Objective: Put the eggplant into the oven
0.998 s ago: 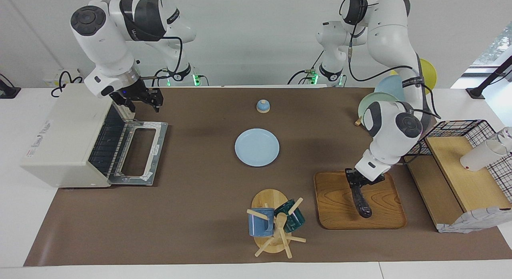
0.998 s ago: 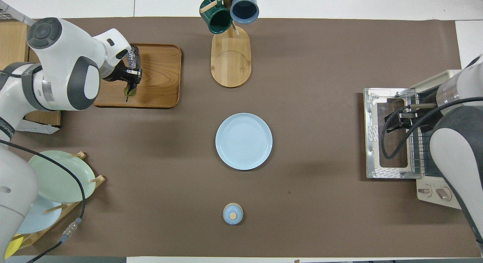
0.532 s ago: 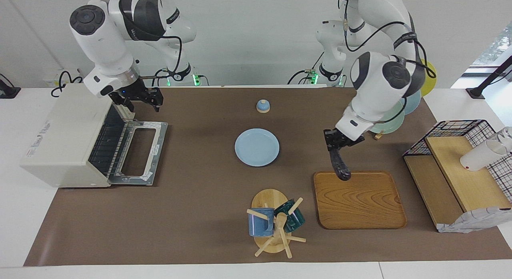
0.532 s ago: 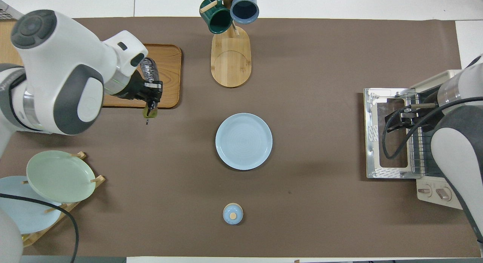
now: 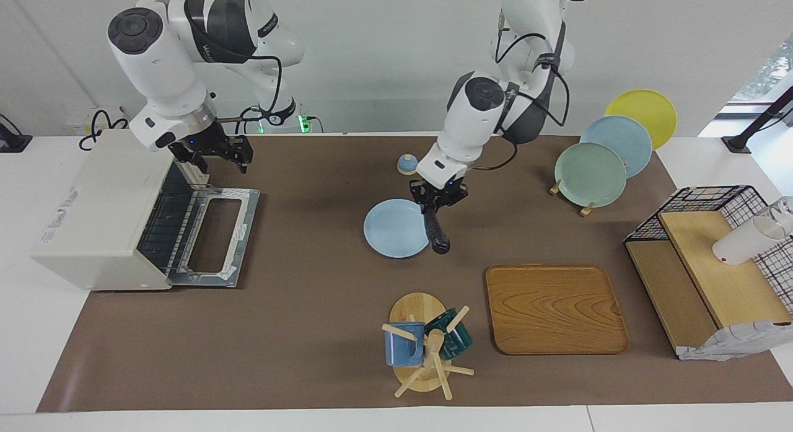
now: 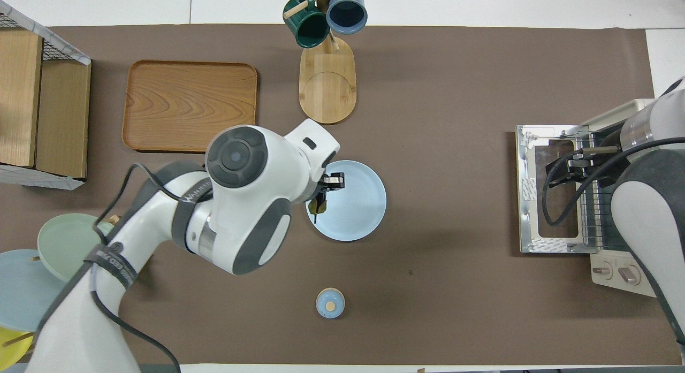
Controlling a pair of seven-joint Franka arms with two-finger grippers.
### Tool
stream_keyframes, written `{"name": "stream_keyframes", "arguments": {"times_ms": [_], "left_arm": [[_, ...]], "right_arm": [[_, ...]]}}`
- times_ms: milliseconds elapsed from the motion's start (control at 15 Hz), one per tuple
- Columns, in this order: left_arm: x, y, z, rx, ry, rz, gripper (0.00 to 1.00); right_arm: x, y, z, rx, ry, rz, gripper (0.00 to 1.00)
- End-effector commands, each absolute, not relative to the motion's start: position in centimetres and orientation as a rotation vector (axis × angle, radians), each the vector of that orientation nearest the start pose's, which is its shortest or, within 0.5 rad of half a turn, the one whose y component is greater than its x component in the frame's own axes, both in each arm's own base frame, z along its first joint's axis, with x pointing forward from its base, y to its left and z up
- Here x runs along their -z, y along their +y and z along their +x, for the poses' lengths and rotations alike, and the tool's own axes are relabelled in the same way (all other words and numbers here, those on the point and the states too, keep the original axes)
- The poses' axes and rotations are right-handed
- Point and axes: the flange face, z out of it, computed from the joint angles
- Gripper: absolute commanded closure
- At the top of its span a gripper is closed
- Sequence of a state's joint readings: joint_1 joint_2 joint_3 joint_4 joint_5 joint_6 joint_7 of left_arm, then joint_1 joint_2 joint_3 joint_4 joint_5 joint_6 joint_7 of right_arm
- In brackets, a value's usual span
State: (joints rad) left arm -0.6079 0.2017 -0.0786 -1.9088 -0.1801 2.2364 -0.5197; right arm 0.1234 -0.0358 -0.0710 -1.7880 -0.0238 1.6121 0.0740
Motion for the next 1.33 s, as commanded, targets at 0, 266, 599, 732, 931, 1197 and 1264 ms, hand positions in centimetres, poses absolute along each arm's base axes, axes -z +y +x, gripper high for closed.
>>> {"name": "stream_keyframes", "arguments": {"times_ms": [0,266,599,732,931,1197,1264], "left_arm": [[-36.8,-42.0,45.9,0.040,0.063,-3.368,1.00],[-33.7,-43.4,45.1,0.016,0.105,-3.350,1.00],[-34.4,-42.7,45.5,-0.006,0.105,-3.337,0.00],[-37.1,-40.9,46.6,-0.028,0.101,-3.330,0.00],[-42.3,-34.1,50.6,-0.057,0.080,-3.321,0.00],[-47.1,-20.6,56.9,-0.086,0.180,-3.245,0.00],[-47.7,-17.2,57.7,-0.089,0.214,-3.228,0.00]], "right_arm": [[-55.0,2.3,53.3,-0.224,-0.001,-3.142,0.14],[-55.0,2.3,53.4,-0.217,-0.003,-3.142,0.14],[-54.9,2.3,53.3,-0.222,-0.004,-3.142,0.14],[-55.0,2.3,53.4,-0.219,-0.004,-3.142,0.14],[-55.0,2.9,53.4,-0.215,-0.018,-3.142,0.19],[-55.5,9.5,53.3,-0.146,-0.154,-3.076,0.25],[-55.5,13.2,53.1,-0.098,-0.232,-3.073,0.25]]}}
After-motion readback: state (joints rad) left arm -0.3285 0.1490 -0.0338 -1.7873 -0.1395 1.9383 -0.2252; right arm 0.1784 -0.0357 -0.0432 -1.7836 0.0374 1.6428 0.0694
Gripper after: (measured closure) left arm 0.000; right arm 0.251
